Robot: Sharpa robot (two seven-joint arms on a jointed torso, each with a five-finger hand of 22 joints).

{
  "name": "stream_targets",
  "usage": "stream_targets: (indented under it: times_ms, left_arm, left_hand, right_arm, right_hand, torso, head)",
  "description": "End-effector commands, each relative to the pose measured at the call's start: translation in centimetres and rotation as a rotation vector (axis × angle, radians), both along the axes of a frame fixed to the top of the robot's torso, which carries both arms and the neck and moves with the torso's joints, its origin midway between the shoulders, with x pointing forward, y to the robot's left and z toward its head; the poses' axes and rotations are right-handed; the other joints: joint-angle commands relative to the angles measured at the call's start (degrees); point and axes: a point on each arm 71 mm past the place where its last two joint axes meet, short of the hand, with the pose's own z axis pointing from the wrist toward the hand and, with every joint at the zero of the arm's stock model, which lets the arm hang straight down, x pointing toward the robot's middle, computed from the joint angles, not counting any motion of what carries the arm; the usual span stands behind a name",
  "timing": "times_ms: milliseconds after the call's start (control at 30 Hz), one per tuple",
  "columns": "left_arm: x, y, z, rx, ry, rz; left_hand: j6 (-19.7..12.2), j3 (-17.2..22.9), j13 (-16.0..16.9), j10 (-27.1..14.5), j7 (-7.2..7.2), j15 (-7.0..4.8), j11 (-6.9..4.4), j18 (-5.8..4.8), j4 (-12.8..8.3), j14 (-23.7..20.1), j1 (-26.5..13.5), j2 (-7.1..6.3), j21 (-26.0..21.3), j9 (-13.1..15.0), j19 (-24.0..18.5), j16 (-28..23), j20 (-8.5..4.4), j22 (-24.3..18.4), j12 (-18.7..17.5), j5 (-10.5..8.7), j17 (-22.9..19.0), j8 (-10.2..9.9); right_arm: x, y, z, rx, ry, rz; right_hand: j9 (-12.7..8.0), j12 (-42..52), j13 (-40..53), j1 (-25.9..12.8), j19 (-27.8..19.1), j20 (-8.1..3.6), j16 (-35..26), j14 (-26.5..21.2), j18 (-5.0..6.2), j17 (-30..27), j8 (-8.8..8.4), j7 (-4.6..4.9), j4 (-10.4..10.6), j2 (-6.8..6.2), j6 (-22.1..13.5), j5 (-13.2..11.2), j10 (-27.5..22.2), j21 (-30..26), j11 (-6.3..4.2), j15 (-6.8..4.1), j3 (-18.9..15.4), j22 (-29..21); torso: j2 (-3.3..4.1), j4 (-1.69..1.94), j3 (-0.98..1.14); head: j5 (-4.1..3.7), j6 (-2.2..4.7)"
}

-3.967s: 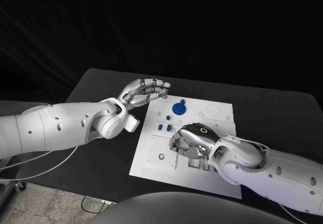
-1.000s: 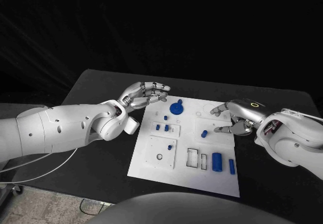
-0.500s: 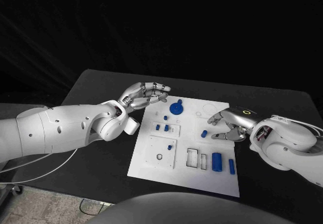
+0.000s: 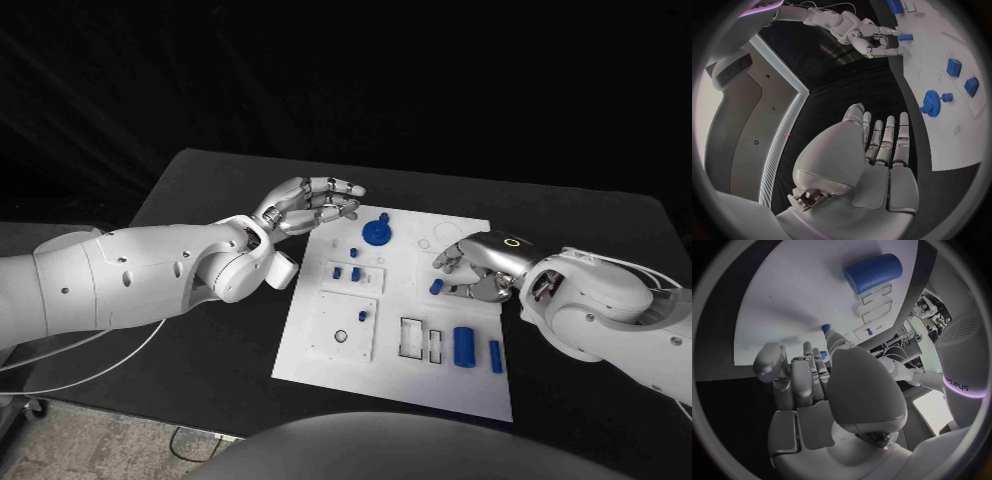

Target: Assemble the parts on the task board

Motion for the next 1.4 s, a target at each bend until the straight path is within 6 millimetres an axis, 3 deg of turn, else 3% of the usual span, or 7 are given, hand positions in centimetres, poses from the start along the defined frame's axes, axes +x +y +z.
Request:
stream_targets:
  times_ms: [33, 633, 800, 900, 1233, 1400]
  left_arm:
    - [-0.1, -0.3, 0.0, -0.014, 0.007, -0.023]
    - [-0.1, -0.4, -0.1, -0.015, 0.014, -0.031]
    - [-0.1, -0.4, -0.1, -0.015, 0.016, -0.033]
    - [-0.1, -0.5, -0.2, -0.015, 0.018, -0.035]
    - [-0.1, -0.6, -0.3, -0.016, 0.023, -0.041]
    - [-0.1, -0.7, -0.3, -0.015, 0.025, -0.042]
  left_hand:
    - [-0.02, 0.35, -0.08, 0.12, 0.36, 0.22, 0.4, 0.09, 0.01, 0.09, 0.62, 0.08, 0.25, -0.07, 0.56, 0.32, 0.01, -0.09, 0.15, 0.28, -0.05, 0.21]
    - [-0.01, 0.54, -0.18, 0.17, 0.39, 0.27, 0.49, 0.07, -0.11, 0.09, 0.81, 0.23, 0.23, -0.14, 0.56, 0.34, 0.01, -0.12, 0.16, 0.5, -0.08, 0.22]
    - [0.0, 0.6, -0.21, 0.2, 0.41, 0.29, 0.53, 0.06, -0.15, 0.09, 0.87, 0.28, 0.23, -0.17, 0.56, 0.35, 0.01, -0.13, 0.17, 0.57, -0.1, 0.23]
    - [0.01, 0.63, -0.22, 0.21, 0.42, 0.3, 0.54, 0.06, -0.16, 0.09, 0.9, 0.3, 0.23, -0.18, 0.56, 0.35, 0.02, -0.13, 0.17, 0.59, -0.1, 0.23]
    - [0.03, 0.84, -0.33, 0.26, 0.47, 0.38, 0.62, 0.03, -0.25, 0.08, 1.05, 0.51, 0.22, -0.26, 0.56, 0.36, 0.03, -0.16, 0.17, 0.83, -0.14, 0.25]
    - [0.03, 0.91, -0.37, 0.27, 0.49, 0.41, 0.65, 0.02, -0.27, 0.08, 1.08, 0.58, 0.21, -0.29, 0.56, 0.36, 0.03, -0.17, 0.16, 0.96, -0.16, 0.25]
  right_arm:
    - [-0.1, 0.4, -0.3, -0.003, 0.007, 0.025]
    - [-0.3, 1.3, -1.2, 0.011, 0.046, 0.056]
    - [-0.2, 1.3, -1.1, 0.022, 0.038, 0.055]
    - [-0.2, 1.3, -1.1, 0.028, 0.031, 0.054]
    - [-0.3, 1.3, -0.5, 0.066, -0.011, 0.053]
    - [-0.5, 1.2, 0.8, 0.082, -0.037, 0.058]
  right_hand:
    - [-0.09, -0.26, -0.22, 0.63, 0.24, -0.2, 0.41, 0.03, -0.54, 0.01, 0.28, -0.04, -0.5, 0.09, 0.63, 0.39, 0.97, 0.26, -0.2, -0.47, 0.06, 7.04]
    - [0.34, -1.79, -1.72, 1.11, 0.26, -0.99, 0.13, -0.02, -0.55, -0.68, 2.05, -0.53, -1.59, 0.6, 6.12, 1.08, 6.31, 0.24, -1.23, -1.37, 1.77, 7.04]
    - [1.1, -2.84, -2.36, 3.32, -0.57, -1.29, -1.28, -0.91, -0.22, -2.58, 3.01, -0.85, -3.06, 0.9, 8.57, 5.93, 7.97, -1.88, -1.51, -1.7, 4.34, 6.56]
    - [1.57, -3.28, -2.45, 4.12, -1.19, -1.43, -2.21, -1.53, 0.01, -3.72, 3.38, -0.88, -3.93, 0.86, 9.49, 7.6, 8.91, -3.22, -1.7, -1.78, 5.69, 6.27]
    - [2.37, -3.53, -2.39, 4.47, -1.07, -1.69, -2.03, -1.32, -0.06, -3.48, 4.03, -1.0, -4.95, 0.95, 10.85, 7.82, 10.73, -2.75, -2.06, -2.06, 7.06, 6.41]
    - [2.63, -3.67, -2.38, 4.08, -1.0, -1.77, -1.95, -1.22, -0.09, -3.38, 4.16, -1.09, -5.0, 0.8, 11.13, 7.54, 11.19, -2.6, -2.15, -2.13, 7.19, 6.45]
  torso:
    - [-0.02, 0.06, 0.02]
    - [0.0, 0.01, -0.02]
    - [-0.04, -0.02, -0.03]
    - [-0.03, 0.01, 0.0]
    - [-0.06, 0.07, -0.02]
    - [-0.08, 0.15, -0.05]
  head:
    - [0.07, 0.01]
    - [0.0, 0.01]
    - [0.02, 0.01]
    - [0.0, 0.01]
    - [0.35, 0.01]
    - [0.39, 0.01]
